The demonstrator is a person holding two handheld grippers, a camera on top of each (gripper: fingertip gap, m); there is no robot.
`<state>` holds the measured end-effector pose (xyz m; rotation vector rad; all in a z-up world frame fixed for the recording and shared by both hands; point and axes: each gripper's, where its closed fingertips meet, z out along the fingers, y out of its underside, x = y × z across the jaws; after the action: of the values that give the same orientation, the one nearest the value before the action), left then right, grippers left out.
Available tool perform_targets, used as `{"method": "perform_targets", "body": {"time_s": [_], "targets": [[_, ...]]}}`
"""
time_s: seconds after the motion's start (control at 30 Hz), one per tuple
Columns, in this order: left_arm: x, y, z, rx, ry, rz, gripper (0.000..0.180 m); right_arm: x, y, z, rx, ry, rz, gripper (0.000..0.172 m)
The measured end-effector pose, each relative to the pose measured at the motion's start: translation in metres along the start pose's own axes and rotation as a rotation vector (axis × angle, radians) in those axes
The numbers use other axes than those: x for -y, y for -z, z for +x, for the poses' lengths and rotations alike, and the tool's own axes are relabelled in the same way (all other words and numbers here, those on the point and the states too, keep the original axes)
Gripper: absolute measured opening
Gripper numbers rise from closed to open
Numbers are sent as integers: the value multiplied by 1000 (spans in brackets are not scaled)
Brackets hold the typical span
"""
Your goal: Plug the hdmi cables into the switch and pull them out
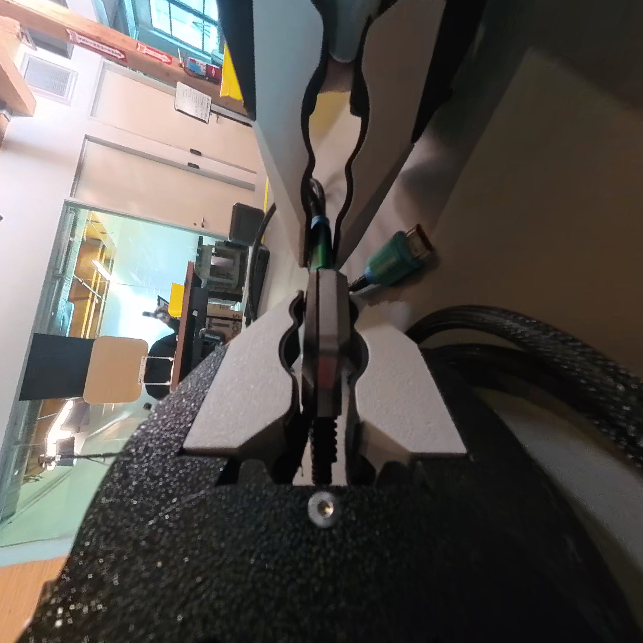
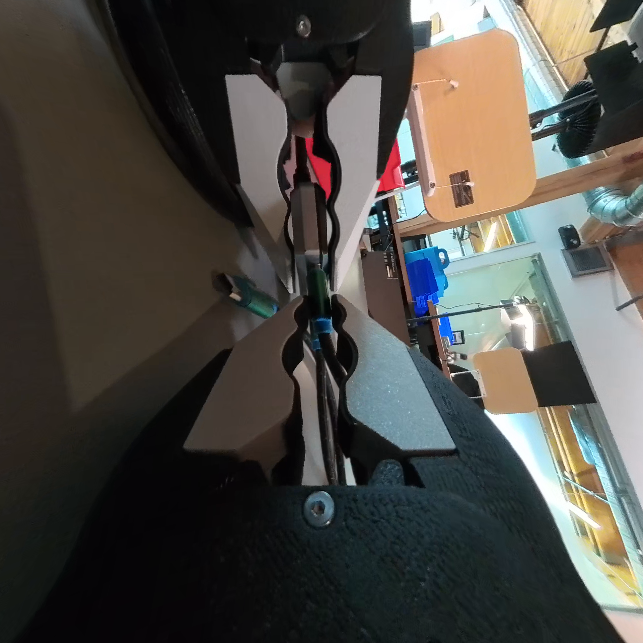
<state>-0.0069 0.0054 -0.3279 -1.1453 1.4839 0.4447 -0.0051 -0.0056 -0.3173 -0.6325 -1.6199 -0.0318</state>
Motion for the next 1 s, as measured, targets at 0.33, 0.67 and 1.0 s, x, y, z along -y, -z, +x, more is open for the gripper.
{"method": "perform_targets", "body": {"time_s": [0.33, 0.67, 1.0], "targets": [[-12, 6, -7, 35, -13, -36, 25, 0, 0, 4, -14, -59, 30, 12], [-20, 7, -13, 45, 18, -63, 18, 7, -15, 11, -65, -4, 17, 19], [-23, 5, -12, 61, -87, -81, 19, 12, -25, 7, -94, 147, -36, 11]]}}
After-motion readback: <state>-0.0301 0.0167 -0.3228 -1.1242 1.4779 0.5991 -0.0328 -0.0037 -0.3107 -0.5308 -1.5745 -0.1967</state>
